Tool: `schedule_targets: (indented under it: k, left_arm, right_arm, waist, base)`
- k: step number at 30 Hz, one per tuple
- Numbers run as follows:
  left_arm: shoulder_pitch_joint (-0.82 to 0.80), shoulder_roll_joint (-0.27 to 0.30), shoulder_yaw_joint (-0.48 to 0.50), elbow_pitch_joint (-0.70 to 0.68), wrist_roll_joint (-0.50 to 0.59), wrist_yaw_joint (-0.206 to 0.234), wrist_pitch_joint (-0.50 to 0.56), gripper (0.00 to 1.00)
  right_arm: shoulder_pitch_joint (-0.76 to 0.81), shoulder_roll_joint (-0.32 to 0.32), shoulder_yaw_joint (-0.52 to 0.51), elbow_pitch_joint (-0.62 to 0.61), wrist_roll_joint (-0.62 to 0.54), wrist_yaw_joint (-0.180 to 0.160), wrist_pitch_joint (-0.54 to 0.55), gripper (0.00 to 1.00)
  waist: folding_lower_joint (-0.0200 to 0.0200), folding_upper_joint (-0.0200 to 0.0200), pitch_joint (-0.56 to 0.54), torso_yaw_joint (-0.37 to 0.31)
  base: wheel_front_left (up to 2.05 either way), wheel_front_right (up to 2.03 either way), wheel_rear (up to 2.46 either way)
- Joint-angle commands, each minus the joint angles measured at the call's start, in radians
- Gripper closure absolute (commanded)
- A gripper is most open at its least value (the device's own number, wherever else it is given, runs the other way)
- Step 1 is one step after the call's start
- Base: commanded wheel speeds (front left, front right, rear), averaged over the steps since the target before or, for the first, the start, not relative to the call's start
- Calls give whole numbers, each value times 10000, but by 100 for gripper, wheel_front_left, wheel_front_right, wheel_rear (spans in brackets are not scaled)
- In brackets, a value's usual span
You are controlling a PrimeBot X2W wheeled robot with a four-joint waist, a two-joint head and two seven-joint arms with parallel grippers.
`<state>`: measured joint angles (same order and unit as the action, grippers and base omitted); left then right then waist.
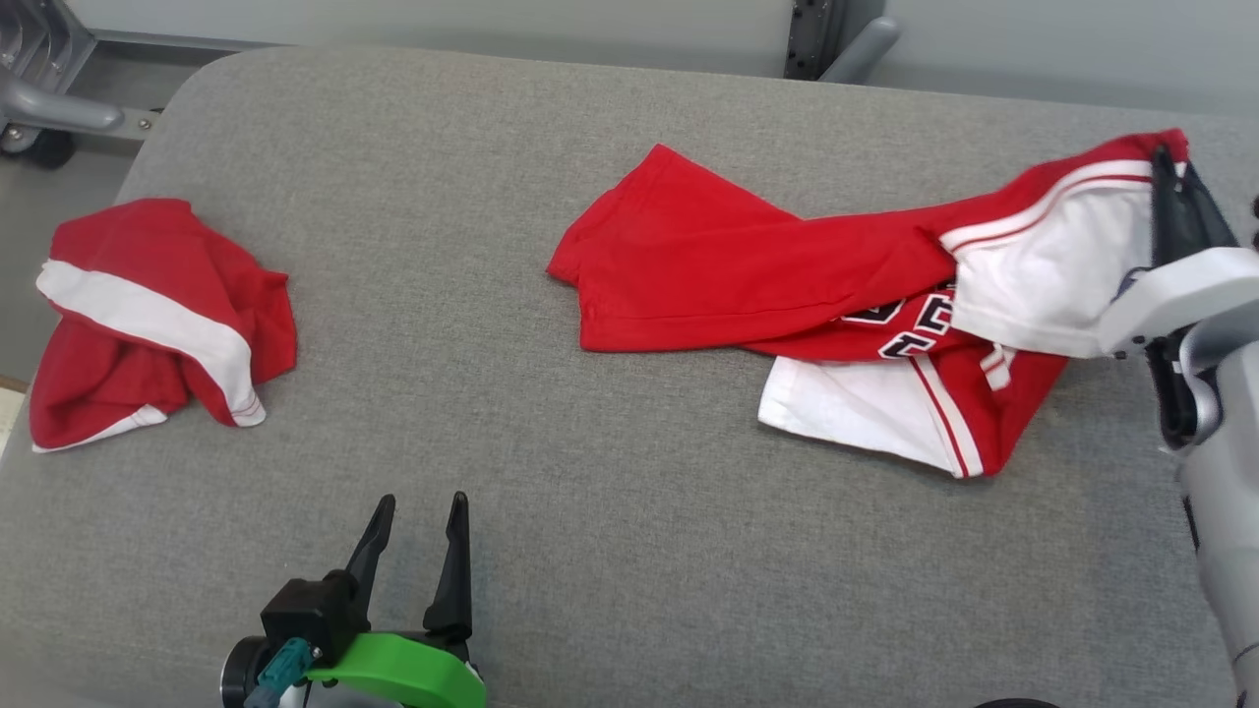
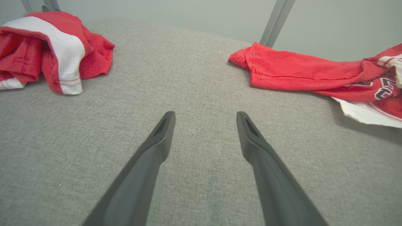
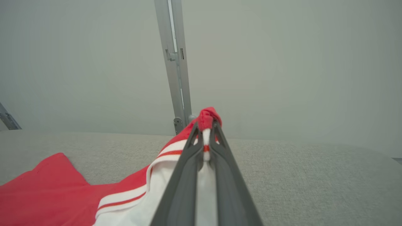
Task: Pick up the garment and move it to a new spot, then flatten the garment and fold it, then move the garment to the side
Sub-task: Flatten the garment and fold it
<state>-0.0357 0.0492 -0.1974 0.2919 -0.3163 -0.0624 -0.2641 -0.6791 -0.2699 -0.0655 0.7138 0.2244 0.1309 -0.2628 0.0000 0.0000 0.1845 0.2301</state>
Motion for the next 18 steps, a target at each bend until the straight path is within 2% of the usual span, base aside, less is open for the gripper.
schedule_targets:
  k: [1,2,3,7,9,13,18]
  left_arm:
    - [-161,21,-41,61,-8,-34,-7,0]
    - [-172,23,-44,101,13,-26,-6,0]
    - [-183,23,-29,131,-15,-2,-6,0]
    - [-154,23,55,204,-2,12,-6,0]
    - [-110,21,162,236,7,41,-7,0]
    - [0,21,304,210,77,34,-7,0]
    - [81,24,452,204,151,-25,-6,0]
  right_arm:
    - [-261,-207,-522,531,-255,-8,-27,100]
    - [-404,-302,-953,835,-424,-6,-29,65]
    - [-530,-423,-1298,1045,-661,-6,-29,0]
    - [-560,-293,-2845,1213,-1333,-6,-27,0]
    - [-370,-168,-3215,1054,-1728,-6,-27,0]
    - [98,172,-3264,567,-2264,-6,-27,0]
    - [929,667,-2383,-385,-2069,-8,-27,0]
  waist:
    - [0,0,281,341]
    - [0,0,326,395]
    - [0,0,367,448]
    - [0,0,334,485]
    - [0,0,222,394]
    - [0,0,-79,30]
    - [0,0,-517,-578]
  base:
    - [0,0,0]
    - [0,0,0]
    - [0,0,0]
    - [0,0,0]
    - [0,0,0]
    - [0,0,0]
    - [0,0,0]
